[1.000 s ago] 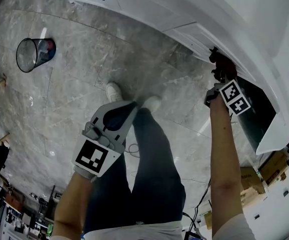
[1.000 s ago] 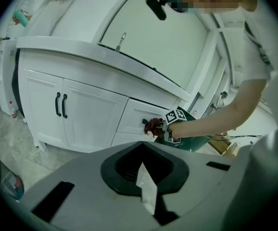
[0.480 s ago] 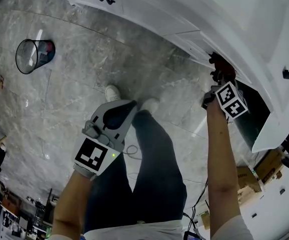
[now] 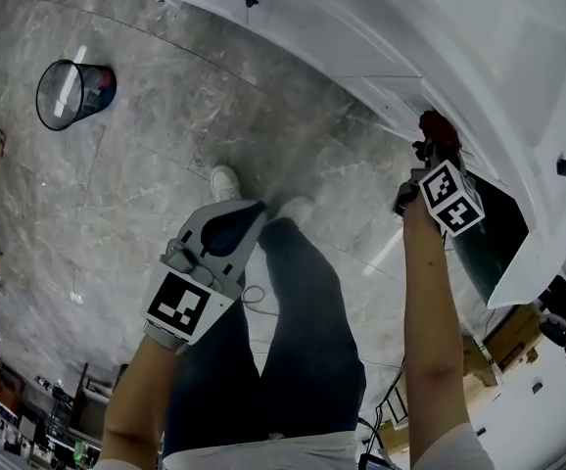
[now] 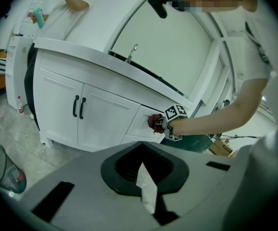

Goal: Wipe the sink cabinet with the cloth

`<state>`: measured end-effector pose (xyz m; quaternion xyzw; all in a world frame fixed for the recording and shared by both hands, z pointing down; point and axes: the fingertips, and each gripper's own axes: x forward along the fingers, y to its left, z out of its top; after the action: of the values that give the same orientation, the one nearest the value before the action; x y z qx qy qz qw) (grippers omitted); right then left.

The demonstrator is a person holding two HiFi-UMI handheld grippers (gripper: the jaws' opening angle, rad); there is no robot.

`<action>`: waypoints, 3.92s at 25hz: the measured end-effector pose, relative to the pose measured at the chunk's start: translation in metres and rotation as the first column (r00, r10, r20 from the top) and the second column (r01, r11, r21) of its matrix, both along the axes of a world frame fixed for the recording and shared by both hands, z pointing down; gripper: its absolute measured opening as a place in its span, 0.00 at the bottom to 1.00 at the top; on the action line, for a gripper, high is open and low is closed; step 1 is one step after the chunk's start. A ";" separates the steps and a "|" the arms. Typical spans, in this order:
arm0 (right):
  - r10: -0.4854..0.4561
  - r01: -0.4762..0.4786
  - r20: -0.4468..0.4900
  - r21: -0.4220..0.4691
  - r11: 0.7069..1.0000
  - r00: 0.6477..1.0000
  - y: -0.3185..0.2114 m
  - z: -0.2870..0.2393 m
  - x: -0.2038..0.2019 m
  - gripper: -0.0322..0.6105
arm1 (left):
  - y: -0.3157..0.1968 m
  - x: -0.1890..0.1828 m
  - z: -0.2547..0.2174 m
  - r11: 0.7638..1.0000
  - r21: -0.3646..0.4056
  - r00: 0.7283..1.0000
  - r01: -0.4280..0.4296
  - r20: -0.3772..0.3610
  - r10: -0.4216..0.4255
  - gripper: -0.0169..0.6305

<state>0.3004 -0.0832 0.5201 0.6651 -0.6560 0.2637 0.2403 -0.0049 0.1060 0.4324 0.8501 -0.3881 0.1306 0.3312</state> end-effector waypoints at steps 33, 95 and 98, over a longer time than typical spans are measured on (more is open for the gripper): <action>-0.350 0.339 0.195 0.090 0.937 0.916 0.032 -0.019 -0.179 0.14 | 0.005 -0.050 -0.004 0.999 0.017 0.999 0.044 0.027 -0.044 0.04; -0.601 0.356 0.154 0.682 0.639 0.784 0.125 -0.540 -0.140 0.14 | -0.061 0.027 -0.430 0.853 0.522 1.000 -0.016 0.006 0.015 0.04; -0.600 0.350 0.163 0.682 0.643 0.784 0.123 -0.539 -0.139 0.14 | -0.060 0.030 -0.431 0.849 0.528 1.000 -0.017 0.009 0.014 0.04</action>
<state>0.1616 0.0394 -0.0193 0.4417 -0.8914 0.0817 -0.0593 0.0246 0.0464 0.0010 0.9112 -0.4029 0.0235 0.0832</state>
